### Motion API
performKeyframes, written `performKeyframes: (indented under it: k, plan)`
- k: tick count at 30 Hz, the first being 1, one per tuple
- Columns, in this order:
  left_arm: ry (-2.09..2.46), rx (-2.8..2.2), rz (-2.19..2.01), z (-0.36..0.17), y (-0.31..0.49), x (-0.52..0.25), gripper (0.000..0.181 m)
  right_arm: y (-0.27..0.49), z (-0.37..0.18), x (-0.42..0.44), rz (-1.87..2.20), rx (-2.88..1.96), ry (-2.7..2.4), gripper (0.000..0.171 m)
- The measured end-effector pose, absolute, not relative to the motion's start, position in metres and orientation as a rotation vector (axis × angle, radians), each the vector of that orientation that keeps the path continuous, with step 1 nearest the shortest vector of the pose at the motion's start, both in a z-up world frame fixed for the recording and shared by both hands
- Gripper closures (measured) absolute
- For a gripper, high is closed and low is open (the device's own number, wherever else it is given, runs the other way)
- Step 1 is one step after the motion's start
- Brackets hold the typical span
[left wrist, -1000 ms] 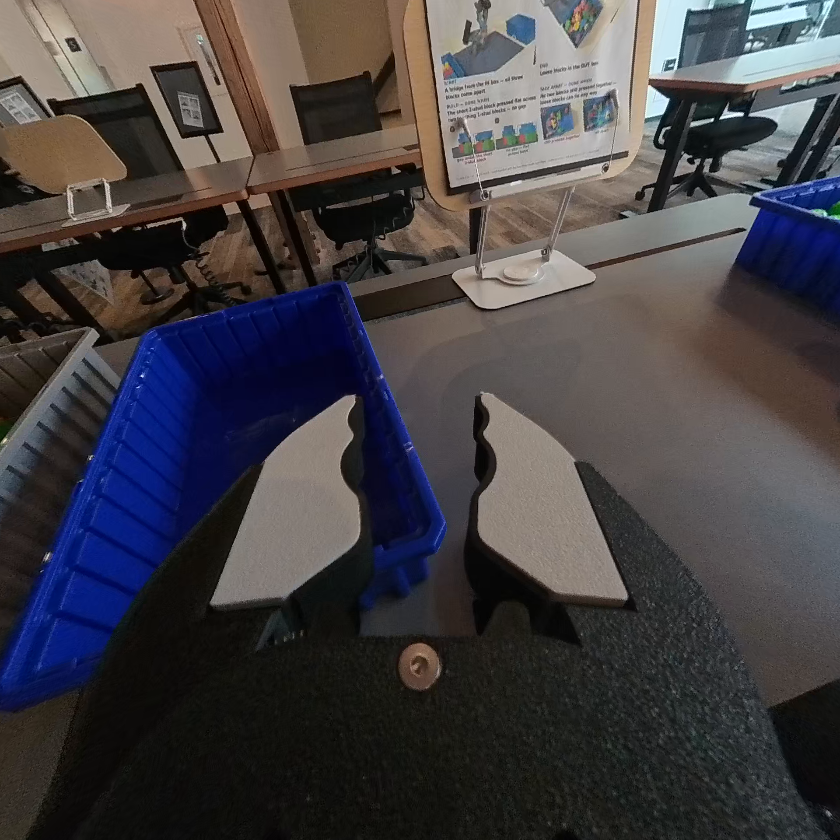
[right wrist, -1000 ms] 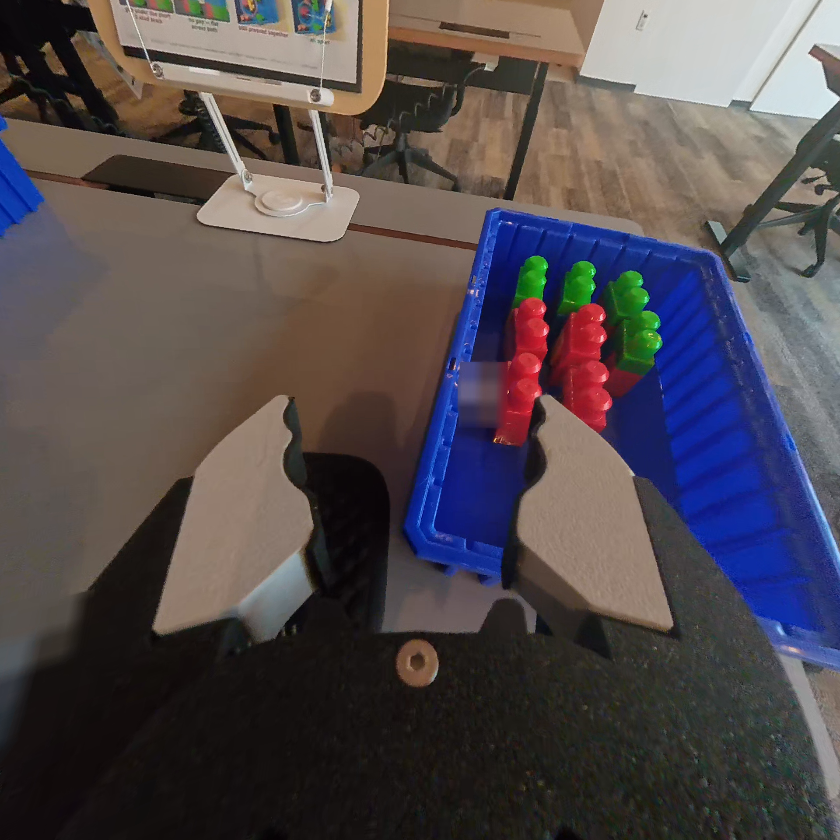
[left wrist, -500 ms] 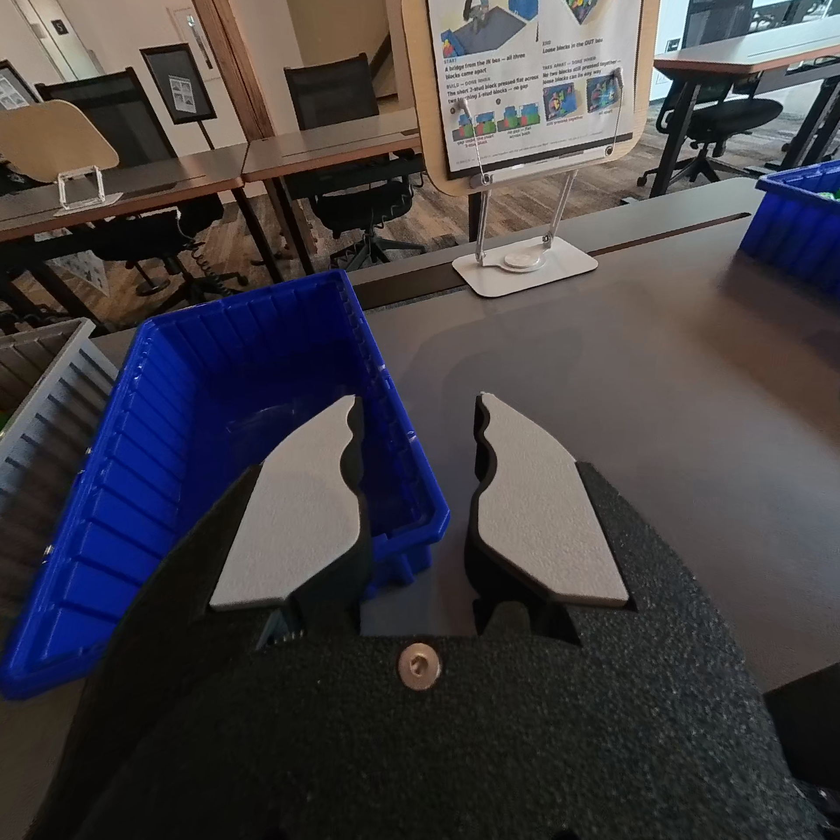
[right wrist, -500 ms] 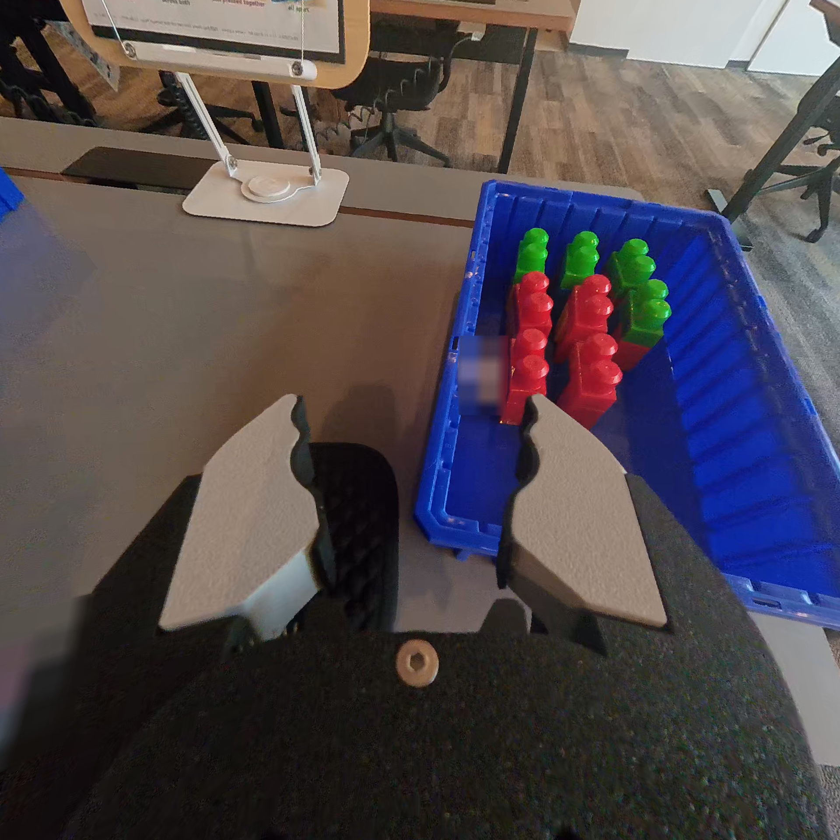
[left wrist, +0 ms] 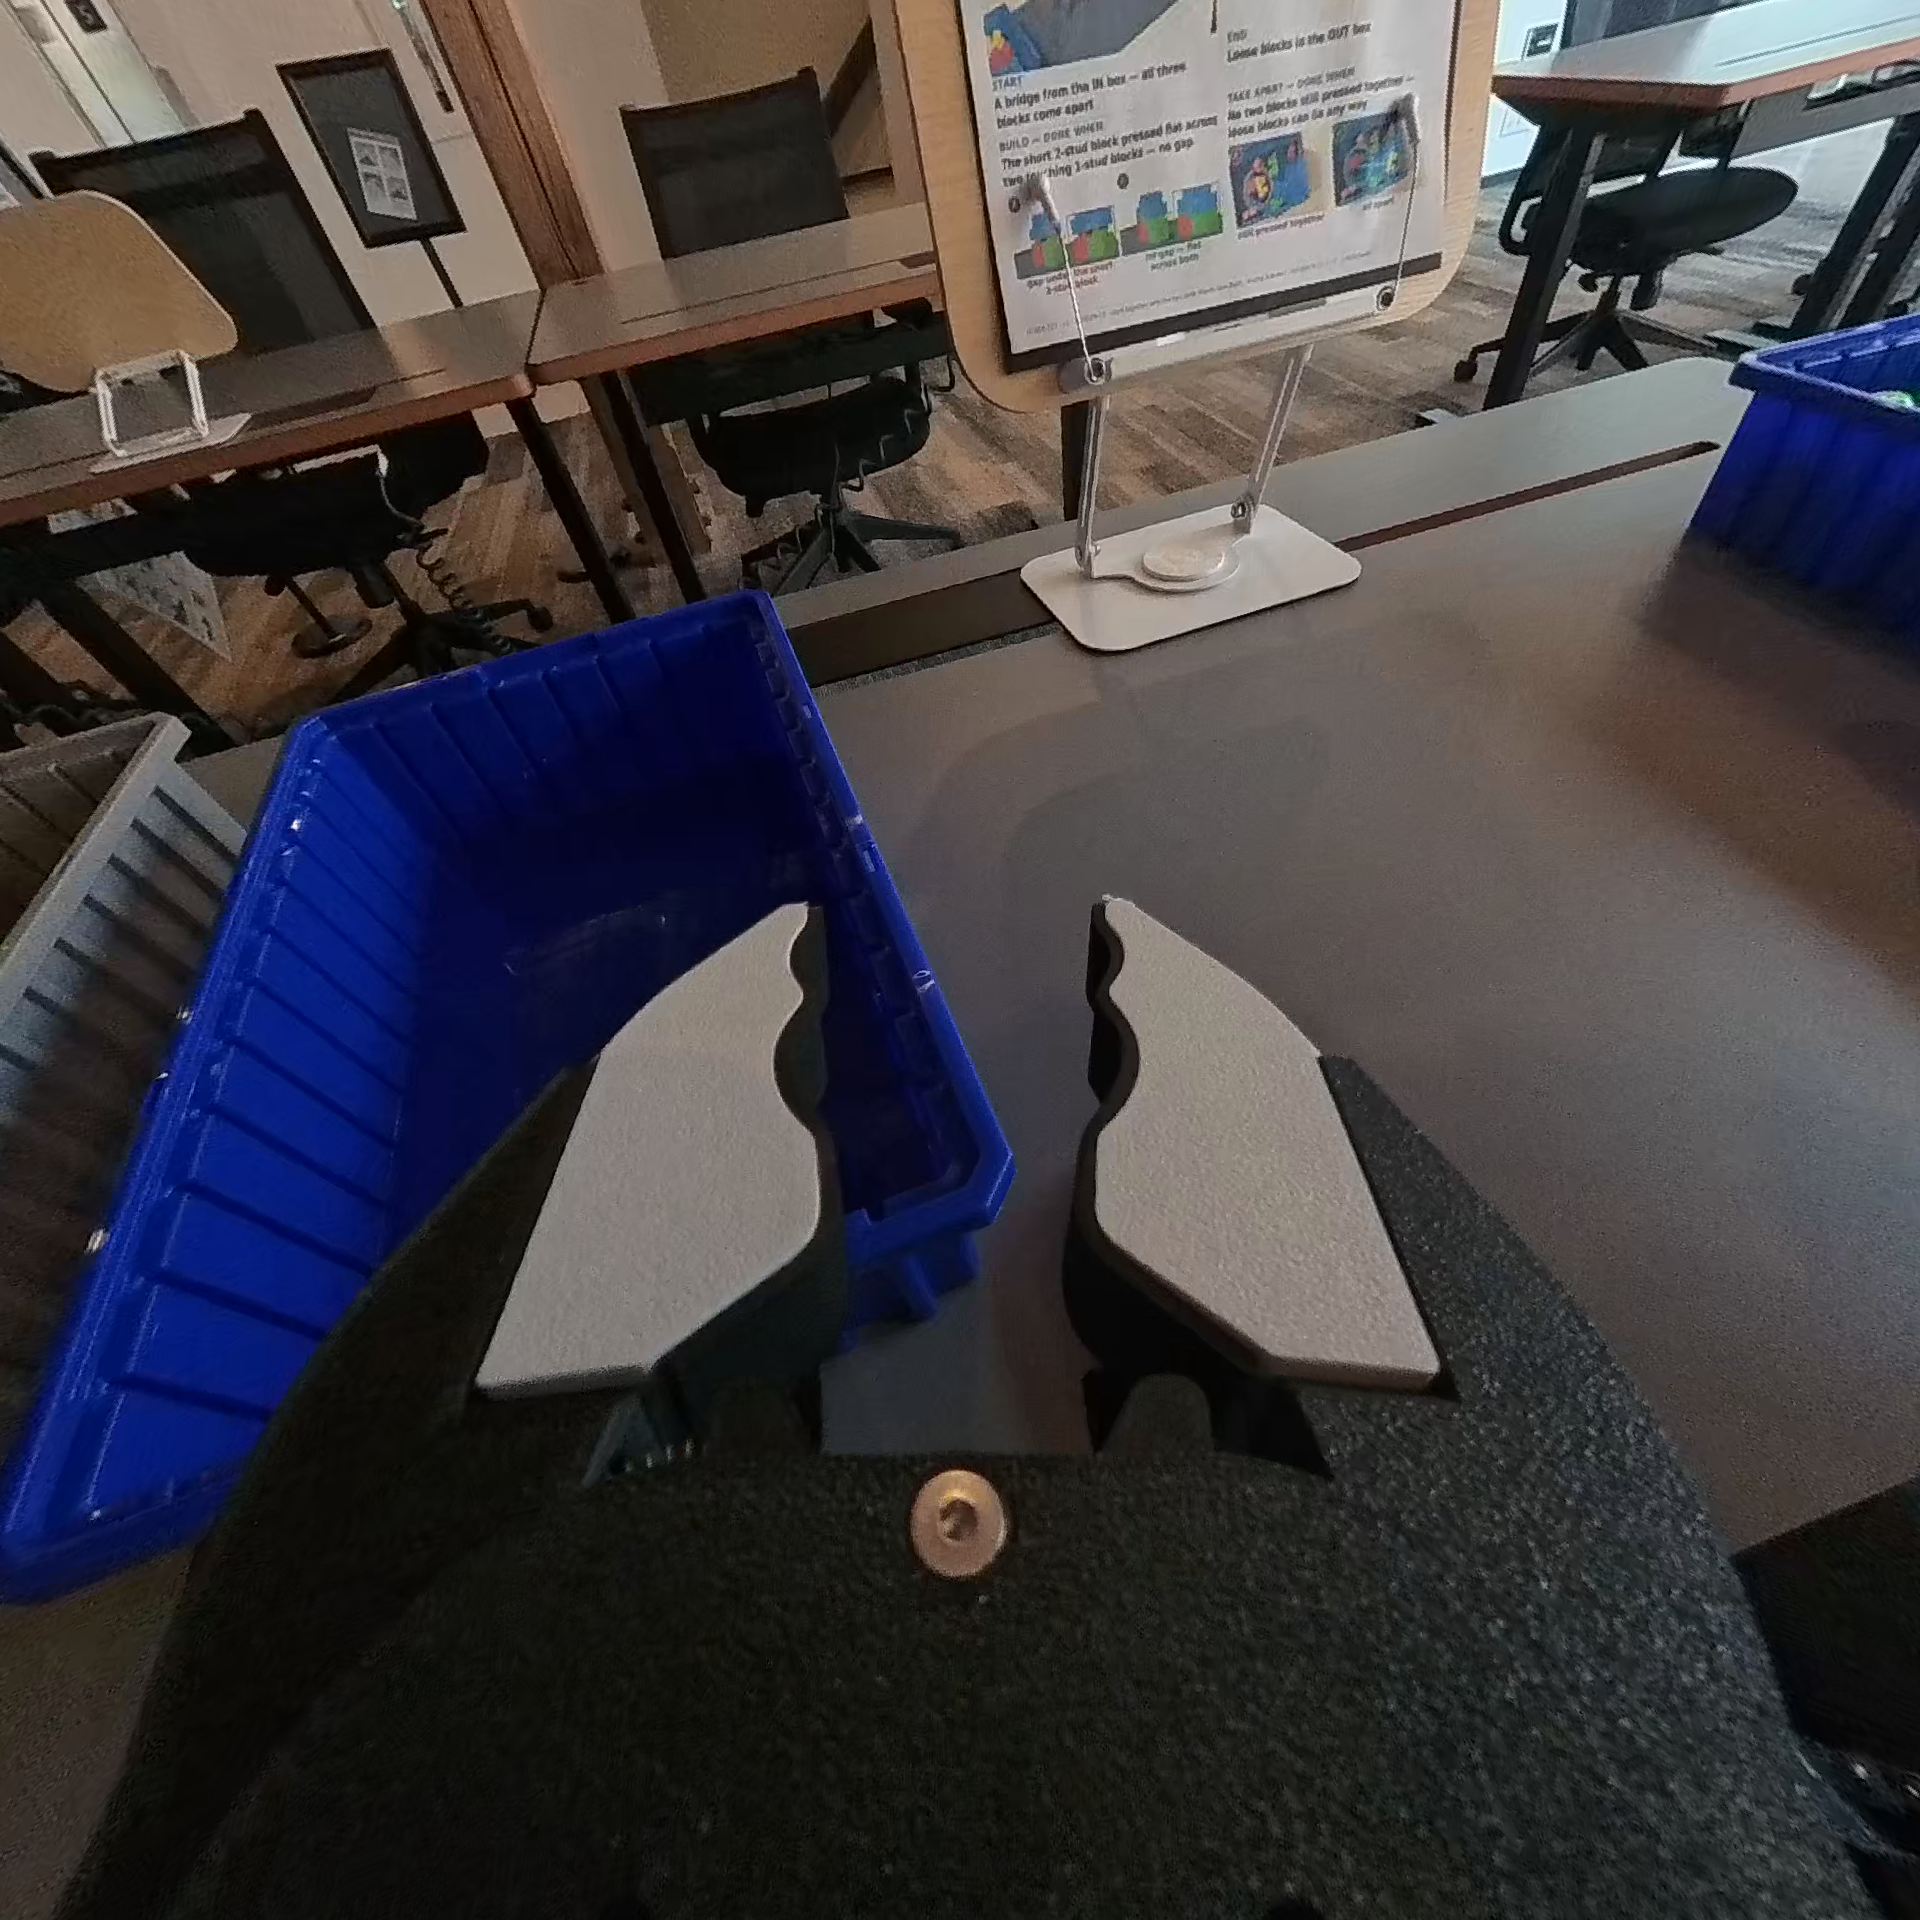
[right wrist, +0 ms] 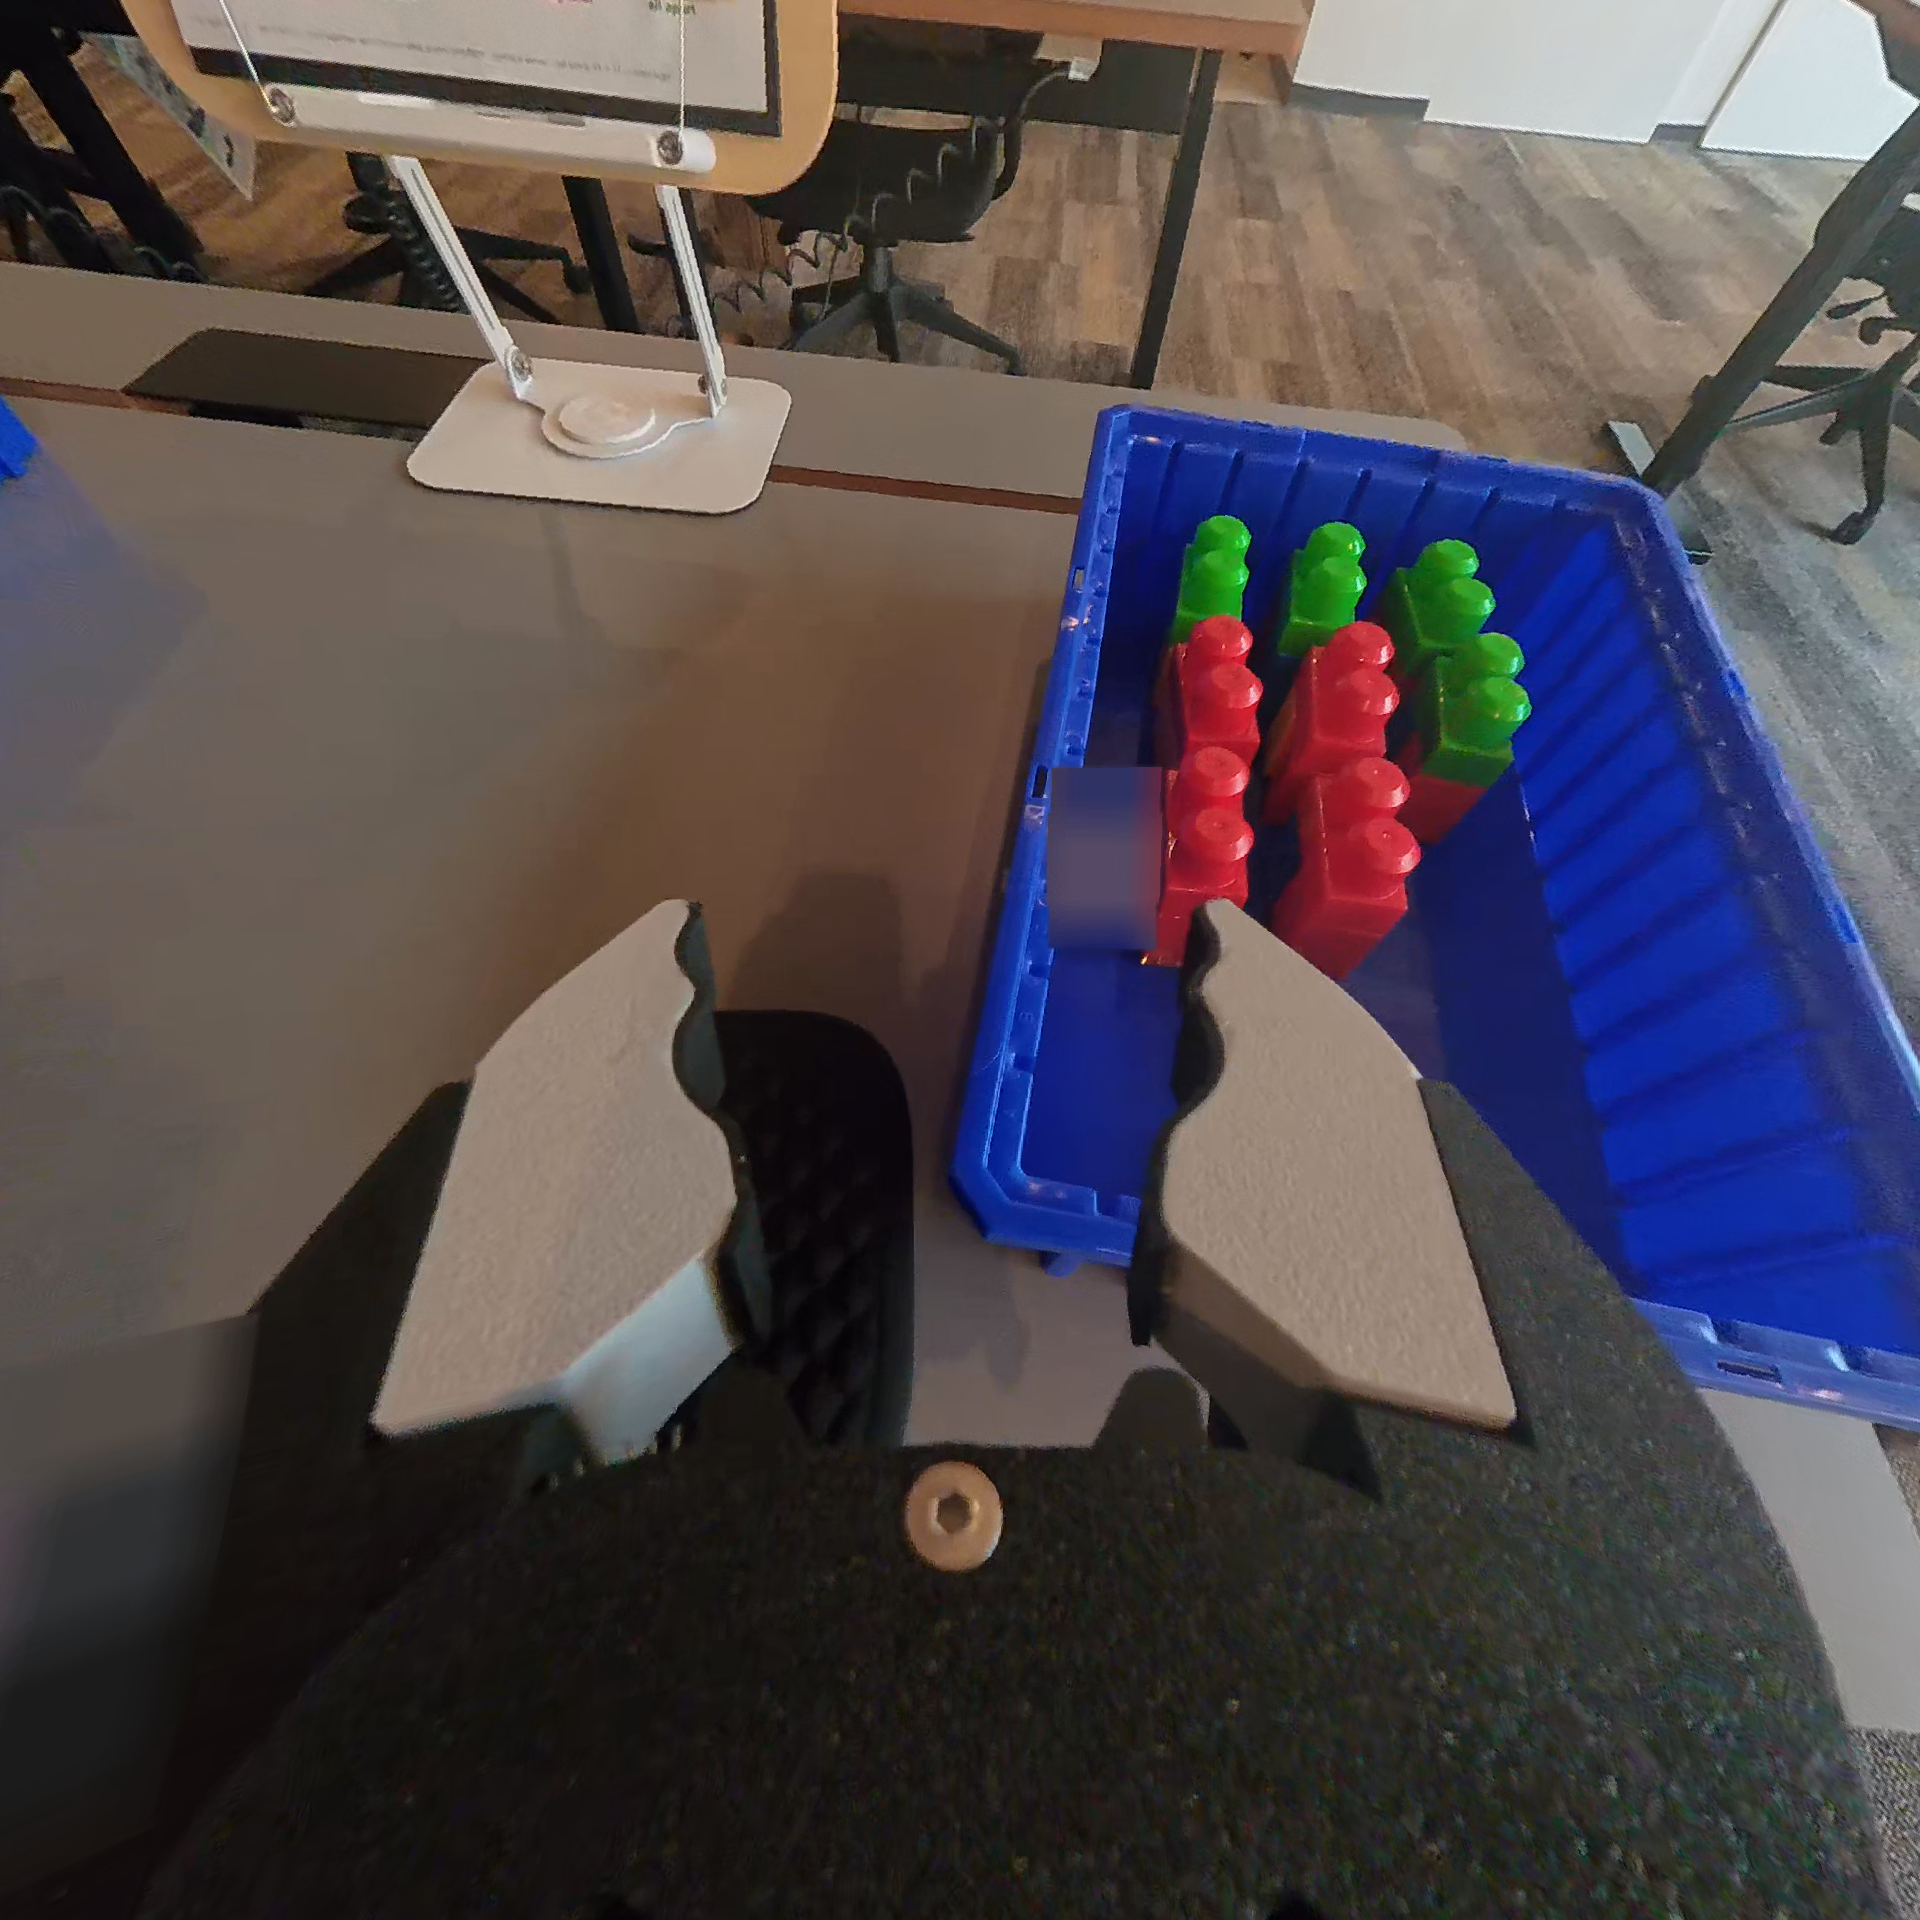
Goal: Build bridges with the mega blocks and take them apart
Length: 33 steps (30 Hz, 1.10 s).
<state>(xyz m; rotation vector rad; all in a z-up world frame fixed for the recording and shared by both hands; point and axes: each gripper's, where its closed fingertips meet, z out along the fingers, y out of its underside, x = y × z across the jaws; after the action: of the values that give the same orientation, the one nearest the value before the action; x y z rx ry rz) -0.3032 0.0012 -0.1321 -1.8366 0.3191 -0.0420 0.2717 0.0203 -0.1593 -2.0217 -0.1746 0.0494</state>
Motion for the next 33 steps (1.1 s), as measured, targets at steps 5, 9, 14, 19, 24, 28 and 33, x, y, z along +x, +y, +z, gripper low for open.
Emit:
performKeyframes:
  k: [5, 9, 14, 19, 24, 28, 33]
  plan:
    - [0.328, -1.854, -0.041, -0.135, 0.001, -0.301, 0.133, 0.021, -0.16, 0.27, 0.056, -2.028, -0.181, 0.087]
    - [0.347, -1.883, -0.032, -0.141, 0.003, -0.298, 0.132, 0.021, -0.166, 0.268, 0.048, -2.066, -0.205, 0.086]
    - [0.362, -1.899, -0.04, -0.144, 0.003, -0.294, 0.131, 0.022, -0.168, 0.263, 0.06, -2.084, -0.229, 0.088]
    - [0.358, -1.894, -0.048, -0.142, 0.002, -0.294, 0.131, 0.029, -0.166, 0.258, 0.07, -2.124, -0.279, 0.089]
    - [0.367, -1.886, -0.052, -0.139, -0.001, -0.292, 0.131, 0.052, -0.153, 0.252, 0.067, -2.167, -0.35, 0.094]
    - [0.369, -1.87, -0.075, -0.136, -0.004, -0.292, 0.131, 0.085, -0.153, 0.25, 0.08, -2.253, -0.402, 0.098]
    - [0.354, -1.861, -0.068, -0.133, -0.009, -0.299, 0.131, 0.131, -0.179, 0.263, 0.068, -2.488, -0.411, 0.097]
